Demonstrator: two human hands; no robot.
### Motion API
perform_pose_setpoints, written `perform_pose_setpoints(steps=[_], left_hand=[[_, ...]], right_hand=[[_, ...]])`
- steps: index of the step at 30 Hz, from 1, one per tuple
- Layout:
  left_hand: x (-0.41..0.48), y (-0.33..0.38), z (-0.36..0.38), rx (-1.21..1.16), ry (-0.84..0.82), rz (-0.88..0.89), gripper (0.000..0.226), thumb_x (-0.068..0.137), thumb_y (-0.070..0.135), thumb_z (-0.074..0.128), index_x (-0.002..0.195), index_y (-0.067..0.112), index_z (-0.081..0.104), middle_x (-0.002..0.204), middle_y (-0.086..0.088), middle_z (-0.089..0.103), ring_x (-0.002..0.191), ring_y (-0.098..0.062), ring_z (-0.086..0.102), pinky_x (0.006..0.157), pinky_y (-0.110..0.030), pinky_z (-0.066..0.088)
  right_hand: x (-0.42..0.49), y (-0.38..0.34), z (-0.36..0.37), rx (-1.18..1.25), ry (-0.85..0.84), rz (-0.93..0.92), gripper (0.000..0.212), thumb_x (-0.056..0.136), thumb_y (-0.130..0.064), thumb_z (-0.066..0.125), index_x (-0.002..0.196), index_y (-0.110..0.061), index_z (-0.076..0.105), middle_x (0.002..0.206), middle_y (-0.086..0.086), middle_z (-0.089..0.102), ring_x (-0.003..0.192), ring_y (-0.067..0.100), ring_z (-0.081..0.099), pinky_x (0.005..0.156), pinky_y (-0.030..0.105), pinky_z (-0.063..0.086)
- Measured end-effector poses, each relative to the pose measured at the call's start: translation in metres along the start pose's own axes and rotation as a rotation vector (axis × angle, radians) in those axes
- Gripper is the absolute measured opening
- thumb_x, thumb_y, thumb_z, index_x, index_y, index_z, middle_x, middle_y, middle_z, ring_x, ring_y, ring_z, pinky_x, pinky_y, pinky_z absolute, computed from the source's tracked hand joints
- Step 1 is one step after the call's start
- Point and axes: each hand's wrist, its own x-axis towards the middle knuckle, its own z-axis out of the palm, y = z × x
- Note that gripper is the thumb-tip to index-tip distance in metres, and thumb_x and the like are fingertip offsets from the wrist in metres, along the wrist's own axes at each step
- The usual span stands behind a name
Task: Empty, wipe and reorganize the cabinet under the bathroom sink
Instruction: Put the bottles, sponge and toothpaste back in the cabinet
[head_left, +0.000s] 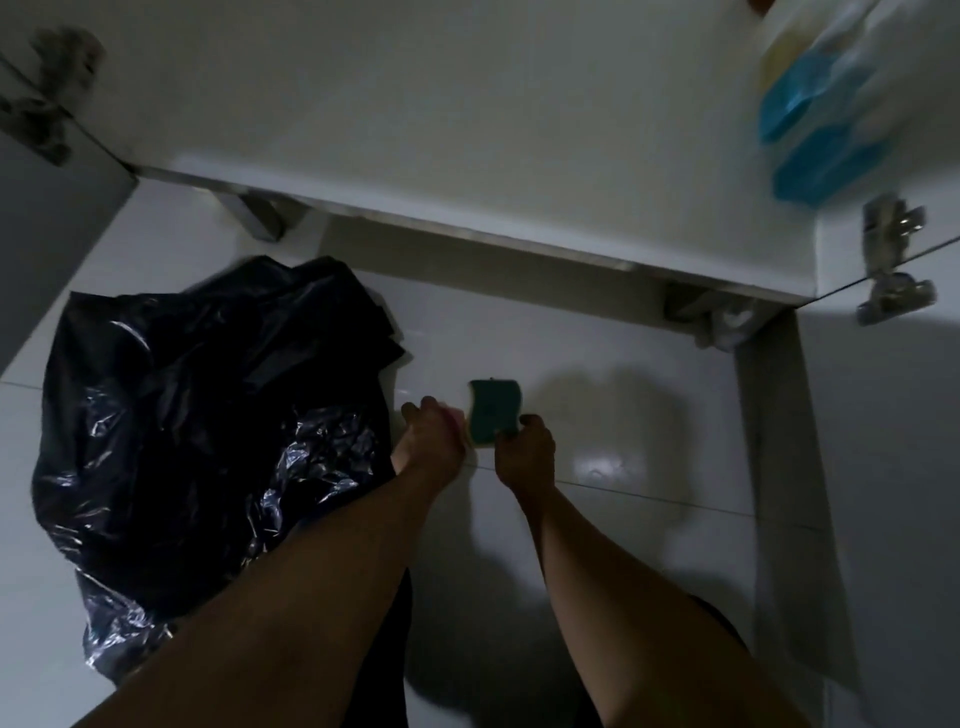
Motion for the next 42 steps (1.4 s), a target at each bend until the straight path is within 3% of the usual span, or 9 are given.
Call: perform_pose_setpoints(steps=[5,9,14,20,25,31,36,39,42], left_hand=[[0.007,-0.002,0.009,-0.152,0.012,-0.064,0.055,0.083,0.016,0.07,0.128,0.007,0.039,0.13,-0.016,0.037,0.114,-0.035,0.052,0.084,-0.041,0.054],[0.001,-0.006,0.003,-0.108,-0.006,0.001,0.066,0.075,0.018,0.077,0.129,0.009,0.039,0.13,-0.015,0.037,0.114,-0.036,0.052,0.086,-0.041,0.055],[-0.017,0.017,-0.031,-0.181,0.094,0.124,0.048,0.078,0.028,0.069,0.119,0.013,0.049,0.118,-0.011,0.044,0.102,-0.033,0.058,0.08,-0.042,0.055],[-0.044,0.063,-0.083,-0.368,0.279,0.412,0.054,0.075,0.025,0.079,0.122,0.015,0.055,0.122,-0.004,0.042,0.092,-0.022,0.058,0.076,-0.028,0.046],[-0.05,0.123,-0.136,-0.404,0.416,0.618,0.049,0.078,0.029,0.079,0.12,0.015,0.058,0.119,-0.007,0.046,0.089,-0.025,0.06,0.079,-0.034,0.053],[-0.02,0.183,-0.163,-0.329,0.455,0.654,0.047,0.081,0.028,0.076,0.124,0.02,0.057,0.121,-0.009,0.045,0.096,-0.031,0.061,0.081,-0.032,0.049],[0.011,0.209,-0.166,-0.302,0.43,0.617,0.041,0.086,0.03,0.073,0.123,0.029,0.058,0.122,-0.006,0.043,0.1,-0.032,0.06,0.091,-0.041,0.054],[0.025,0.221,-0.169,-0.315,0.41,0.613,0.036,0.086,0.032,0.072,0.12,0.031,0.059,0.12,-0.003,0.041,0.1,-0.031,0.06,0.089,-0.04,0.053],[0.033,0.221,-0.166,-0.207,0.445,0.633,0.04,0.084,0.039,0.074,0.118,0.025,0.059,0.124,-0.006,0.041,0.105,-0.028,0.053,0.085,-0.039,0.052]], right_hand=[[0.008,-0.003,0.008,0.114,0.051,0.063,0.014,0.09,-0.002,0.057,0.104,0.0,0.059,0.098,0.01,0.064,0.078,0.018,0.059,0.059,0.025,0.047],[0.003,-0.008,-0.004,0.059,0.069,-0.057,0.01,0.091,-0.001,0.053,0.088,-0.01,0.054,0.088,0.003,0.059,0.065,0.005,0.05,0.049,0.006,0.036],[-0.008,-0.026,-0.043,0.123,0.153,-0.221,0.007,0.09,-0.001,0.054,0.087,-0.007,0.056,0.082,-0.003,0.055,0.065,0.004,0.05,0.048,0.004,0.037],[-0.02,-0.055,-0.11,0.314,0.297,-0.4,0.017,0.094,-0.018,0.057,0.111,-0.018,0.056,0.099,-0.009,0.059,0.09,0.01,0.061,0.076,0.025,0.052],[-0.012,-0.083,-0.179,0.366,0.549,-0.515,0.027,0.093,-0.009,0.056,0.119,-0.007,0.047,0.093,0.006,0.061,0.085,0.023,0.059,0.07,0.02,0.035],[0.034,-0.086,-0.234,0.188,0.626,-0.375,0.014,0.093,-0.006,0.048,0.106,-0.011,0.046,0.098,0.013,0.063,0.088,0.028,0.059,0.066,0.031,0.037],[0.073,-0.089,-0.248,0.139,0.589,-0.322,0.014,0.09,-0.004,0.047,0.098,-0.009,0.057,0.099,0.013,0.063,0.092,0.031,0.059,0.068,0.03,0.04],[0.085,-0.096,-0.253,0.094,0.549,-0.299,0.018,0.095,-0.015,0.051,0.109,-0.007,0.06,0.11,0.017,0.061,0.099,0.031,0.059,0.075,0.029,0.043],[0.085,-0.098,-0.251,-0.23,0.616,-0.286,0.048,0.091,-0.052,0.053,0.121,-0.015,0.055,0.122,0.018,0.048,0.106,0.034,0.053,0.087,0.041,0.047]])
